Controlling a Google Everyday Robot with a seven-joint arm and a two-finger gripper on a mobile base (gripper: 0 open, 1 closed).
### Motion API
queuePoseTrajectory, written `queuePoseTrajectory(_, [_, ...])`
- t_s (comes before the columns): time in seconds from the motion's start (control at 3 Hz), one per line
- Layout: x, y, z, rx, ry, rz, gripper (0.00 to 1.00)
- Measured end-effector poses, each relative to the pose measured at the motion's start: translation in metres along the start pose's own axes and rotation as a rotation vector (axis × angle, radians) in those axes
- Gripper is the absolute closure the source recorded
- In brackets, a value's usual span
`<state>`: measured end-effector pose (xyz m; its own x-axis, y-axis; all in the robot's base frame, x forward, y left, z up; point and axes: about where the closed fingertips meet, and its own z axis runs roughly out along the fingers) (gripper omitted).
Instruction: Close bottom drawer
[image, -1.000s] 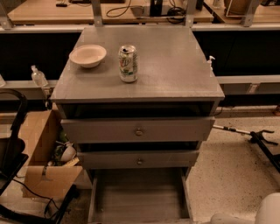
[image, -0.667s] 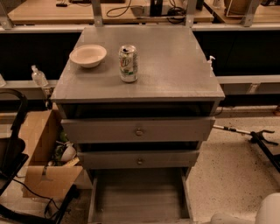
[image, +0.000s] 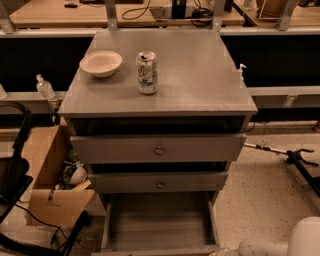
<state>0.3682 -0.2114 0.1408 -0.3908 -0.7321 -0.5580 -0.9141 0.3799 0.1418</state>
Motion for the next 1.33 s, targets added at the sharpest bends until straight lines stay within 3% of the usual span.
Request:
queuePoseTrajectory(0.33, [-0.016, -0.023, 0.003, 0.016, -0.005, -0.013, 1.00])
queuePoseTrajectory(0.67, [-0.015, -0.021, 0.002, 0.016, -0.005, -0.013, 1.00])
queuePoseTrajectory(1.0, [-0.042, -0.048, 0.006, 0.029, -0.036, -0.023, 1.00])
queuePoseTrajectory(1.33, [-0.041, -0.045, 0.006, 0.029, -0.037, -0.023, 1.00])
